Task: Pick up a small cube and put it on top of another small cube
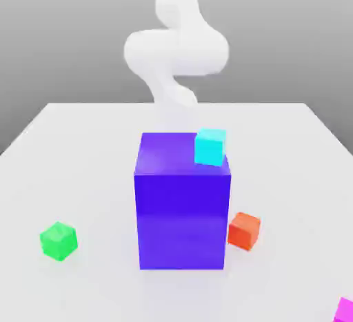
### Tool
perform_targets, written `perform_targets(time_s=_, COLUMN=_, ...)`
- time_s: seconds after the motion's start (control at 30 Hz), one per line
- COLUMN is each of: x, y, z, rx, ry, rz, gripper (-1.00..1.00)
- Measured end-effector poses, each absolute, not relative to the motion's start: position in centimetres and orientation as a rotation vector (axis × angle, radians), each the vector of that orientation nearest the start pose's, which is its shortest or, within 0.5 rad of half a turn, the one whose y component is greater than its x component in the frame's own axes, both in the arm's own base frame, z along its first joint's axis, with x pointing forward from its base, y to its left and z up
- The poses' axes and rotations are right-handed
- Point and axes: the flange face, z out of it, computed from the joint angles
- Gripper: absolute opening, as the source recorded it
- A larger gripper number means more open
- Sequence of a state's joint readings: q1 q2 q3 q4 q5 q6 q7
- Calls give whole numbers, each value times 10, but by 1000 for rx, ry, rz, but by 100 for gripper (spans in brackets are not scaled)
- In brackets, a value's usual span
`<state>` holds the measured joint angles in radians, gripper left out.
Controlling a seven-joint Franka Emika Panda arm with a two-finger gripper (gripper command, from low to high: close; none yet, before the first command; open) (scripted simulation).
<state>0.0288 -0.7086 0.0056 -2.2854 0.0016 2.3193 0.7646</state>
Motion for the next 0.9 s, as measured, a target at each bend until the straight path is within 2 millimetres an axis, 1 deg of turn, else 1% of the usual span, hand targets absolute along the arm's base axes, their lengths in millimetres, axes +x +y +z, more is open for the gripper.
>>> perform_targets(time_s=0.1, x=416, y=34, z=655, rx=-2609, ry=870, rz=-886, gripper=0)
perform_targets(time_s=0.23, x=458, y=64, z=607, rx=-2722, ry=742, rz=-779, gripper=0)
perform_targets(time_s=0.37, x=492, y=97, z=553, rx=-2823, ry=604, rz=-667, gripper=0)
perform_targets(time_s=0.47, x=512, y=124, z=509, rx=-2890, ry=494, rz=-580, gripper=0)
perform_targets(time_s=0.6, x=529, y=164, z=446, rx=-2969, ry=328, rz=-460, gripper=0)
perform_targets(time_s=0.7, x=535, y=193, z=396, rx=-3019, ry=200, rz=-368, gripper=0)
perform_targets(time_s=0.8, x=538, y=215, z=344, rx=-3061, ry=88, rz=-275, gripper=0)
perform_targets(time_s=0.9, x=534, y=239, z=290, rx=-3094, ry=-36, rz=-178, gripper=0)
